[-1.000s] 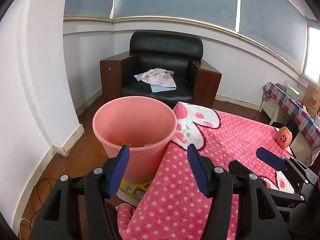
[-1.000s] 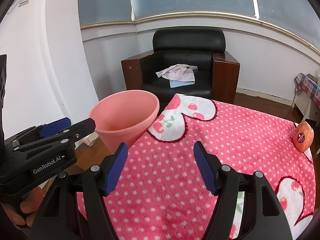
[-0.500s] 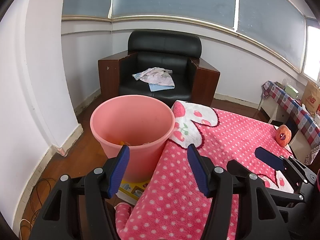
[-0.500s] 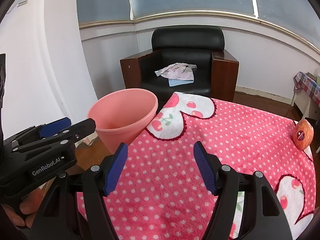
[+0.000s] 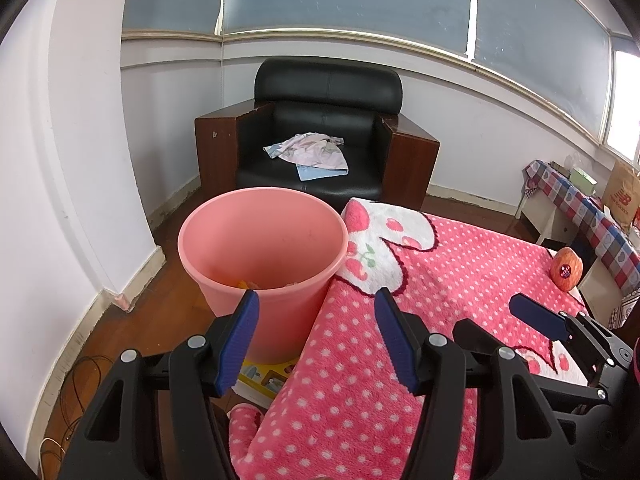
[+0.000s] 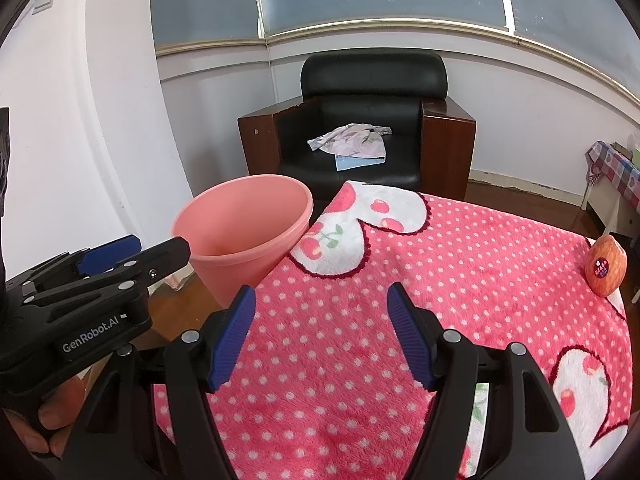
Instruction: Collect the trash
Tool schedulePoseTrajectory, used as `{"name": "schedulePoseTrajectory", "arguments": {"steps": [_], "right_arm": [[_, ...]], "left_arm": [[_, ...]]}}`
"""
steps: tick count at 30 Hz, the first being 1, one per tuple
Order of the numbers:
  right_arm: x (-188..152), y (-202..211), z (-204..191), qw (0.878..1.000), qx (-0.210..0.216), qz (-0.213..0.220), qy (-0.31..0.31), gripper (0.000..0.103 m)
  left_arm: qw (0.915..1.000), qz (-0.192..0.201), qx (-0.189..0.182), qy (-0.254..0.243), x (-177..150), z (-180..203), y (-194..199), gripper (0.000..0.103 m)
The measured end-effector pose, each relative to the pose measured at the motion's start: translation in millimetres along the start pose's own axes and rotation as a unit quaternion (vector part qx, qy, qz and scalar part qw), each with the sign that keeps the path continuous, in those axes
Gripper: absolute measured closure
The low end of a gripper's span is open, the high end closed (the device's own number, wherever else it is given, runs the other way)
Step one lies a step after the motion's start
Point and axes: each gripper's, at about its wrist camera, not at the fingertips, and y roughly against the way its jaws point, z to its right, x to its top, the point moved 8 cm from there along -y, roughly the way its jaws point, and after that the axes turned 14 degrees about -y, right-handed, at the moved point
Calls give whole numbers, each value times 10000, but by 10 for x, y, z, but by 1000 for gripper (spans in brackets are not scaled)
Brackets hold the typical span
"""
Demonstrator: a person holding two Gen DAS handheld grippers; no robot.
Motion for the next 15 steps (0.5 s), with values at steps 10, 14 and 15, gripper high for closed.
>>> {"name": "schedulePoseTrajectory", "arguments": {"steps": [10, 14, 15], "right_arm": [[-13, -9, 16, 10000, -20, -20, 9, 34], [-12, -12, 4, 10000, -29, -21, 10, 34], [-16, -10, 10, 10000, -31, -23, 8, 34]], "left_arm": [[10000, -8, -2, 1, -7, 8, -7, 43], [10000, -12, -7, 4, -5, 7, -9, 43], [10000, -11, -4, 3, 1, 4, -8, 43]]}}
